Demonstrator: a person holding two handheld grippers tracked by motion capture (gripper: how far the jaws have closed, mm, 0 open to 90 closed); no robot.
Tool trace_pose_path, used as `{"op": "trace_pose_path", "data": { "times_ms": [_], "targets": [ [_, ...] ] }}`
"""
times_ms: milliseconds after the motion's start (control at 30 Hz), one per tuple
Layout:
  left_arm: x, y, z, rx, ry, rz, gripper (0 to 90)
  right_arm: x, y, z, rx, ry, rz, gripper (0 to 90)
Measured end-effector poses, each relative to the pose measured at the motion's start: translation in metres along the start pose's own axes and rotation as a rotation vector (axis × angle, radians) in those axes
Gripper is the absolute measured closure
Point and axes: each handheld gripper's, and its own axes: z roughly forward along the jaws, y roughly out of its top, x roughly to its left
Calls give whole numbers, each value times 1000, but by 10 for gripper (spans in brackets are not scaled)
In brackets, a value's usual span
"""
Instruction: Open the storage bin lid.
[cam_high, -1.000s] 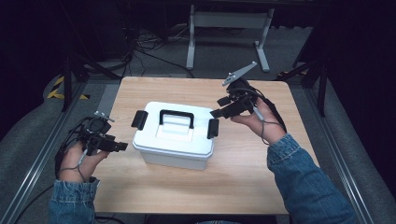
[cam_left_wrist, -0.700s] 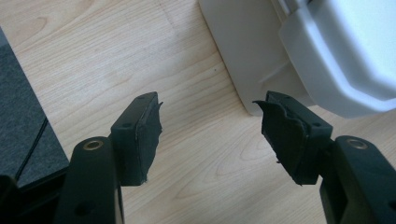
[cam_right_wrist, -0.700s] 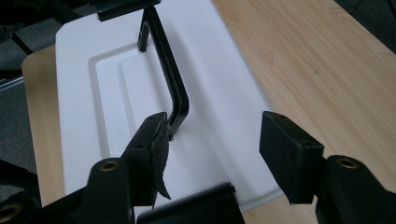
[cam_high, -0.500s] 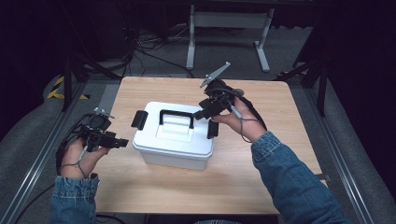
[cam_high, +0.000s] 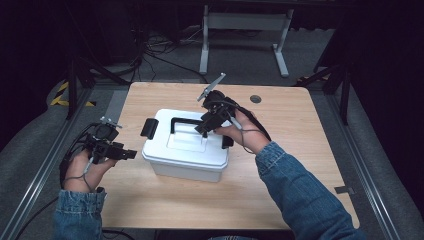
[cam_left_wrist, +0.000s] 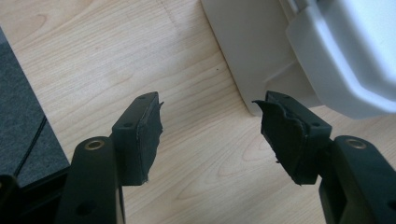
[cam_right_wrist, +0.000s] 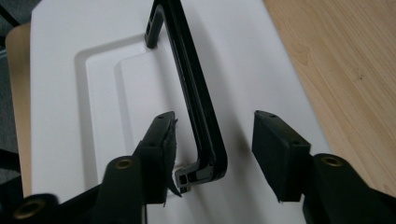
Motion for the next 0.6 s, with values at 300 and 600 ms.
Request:
{"op": "trace_pose_path", "data": {
  "times_ms": [300,600],
  "targets": [
    [0,-1,0,4,0,3,393,7,3,1,2,-7,-44,707],
    [-1,-1,1,11,-4,3,398,16,6,2,24,12,-94,805]
  ]
}}
